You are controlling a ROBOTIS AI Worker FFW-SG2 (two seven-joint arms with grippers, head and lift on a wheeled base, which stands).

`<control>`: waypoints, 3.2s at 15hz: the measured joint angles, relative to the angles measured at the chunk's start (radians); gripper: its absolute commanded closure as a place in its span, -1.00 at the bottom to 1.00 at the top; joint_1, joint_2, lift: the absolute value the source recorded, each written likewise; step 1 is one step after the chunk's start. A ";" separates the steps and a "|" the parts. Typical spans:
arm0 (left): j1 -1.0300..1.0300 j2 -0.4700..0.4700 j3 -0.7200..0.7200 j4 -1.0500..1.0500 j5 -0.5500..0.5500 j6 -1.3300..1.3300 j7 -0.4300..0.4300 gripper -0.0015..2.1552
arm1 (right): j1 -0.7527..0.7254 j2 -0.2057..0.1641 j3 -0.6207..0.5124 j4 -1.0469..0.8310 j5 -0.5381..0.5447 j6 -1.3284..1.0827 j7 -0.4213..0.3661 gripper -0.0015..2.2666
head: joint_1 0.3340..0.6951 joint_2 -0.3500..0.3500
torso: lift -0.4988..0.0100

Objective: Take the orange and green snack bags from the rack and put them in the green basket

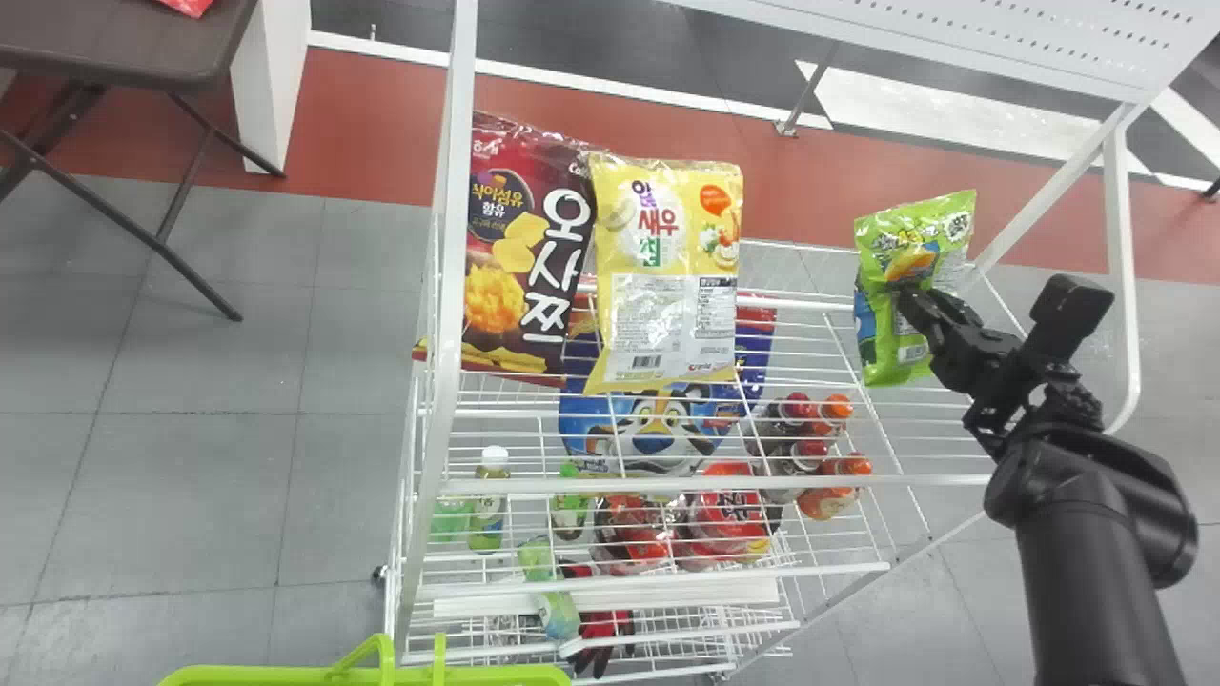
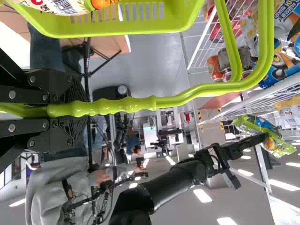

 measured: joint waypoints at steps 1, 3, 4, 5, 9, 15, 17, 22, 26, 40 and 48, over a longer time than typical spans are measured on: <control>0.000 0.000 0.001 0.000 0.001 0.000 0.000 0.98 | 0.000 0.000 -0.001 0.009 -0.003 -0.016 -0.003 0.98 | 1.00 -1.00 | 0.96; 0.002 0.001 0.004 0.000 0.002 0.000 -0.001 0.98 | 0.006 0.007 -0.010 0.016 -0.010 -0.044 -0.005 0.98 | 1.00 -1.00 | 0.96; 0.003 0.000 0.005 0.000 0.003 0.000 -0.002 0.98 | 0.020 0.011 -0.015 0.010 -0.030 -0.058 -0.007 0.98 | 1.00 -1.00 | 0.96; 0.004 0.000 0.007 -0.001 0.003 -0.002 -0.003 0.98 | 0.045 0.018 -0.021 -0.013 -0.055 -0.064 -0.009 0.98 | 1.00 -1.00 | 0.96; 0.003 -0.005 0.010 -0.001 0.004 -0.006 0.004 0.98 | 0.242 0.078 -0.058 -0.276 -0.184 -0.033 0.007 0.98 | 1.00 -1.00 | 0.96; -0.006 -0.008 0.003 -0.001 0.002 -0.006 0.006 0.98 | 0.456 0.169 -0.138 -0.682 -0.328 0.168 0.059 0.98 | 1.00 -1.00 | 0.96; -0.006 -0.008 0.003 -0.003 0.002 -0.006 0.006 0.98 | 0.522 0.208 -0.167 -0.820 -0.376 0.286 0.071 0.98 | 1.00 -1.00 | 0.96; -0.005 -0.009 -0.002 -0.003 0.002 -0.006 0.008 0.98 | 0.668 0.294 -0.236 -1.094 -0.484 0.645 0.135 0.98 | 1.00 -1.00 | 0.96; -0.006 -0.010 -0.005 -0.001 0.002 -0.006 0.009 0.98 | 0.748 0.352 -0.269 -1.210 -0.568 0.973 0.230 0.98 | 1.00 -1.00 | 0.96; -0.019 -0.010 -0.010 0.011 0.002 -0.006 0.007 0.98 | 0.896 0.371 0.126 -1.131 -0.407 1.387 0.227 0.98 | 1.00 -1.00 | 0.96; -0.035 -0.005 -0.011 0.027 0.017 -0.006 -0.009 0.98 | 0.809 0.349 0.345 -0.975 -0.333 1.236 0.128 0.98 | 1.00 -1.00 | 0.96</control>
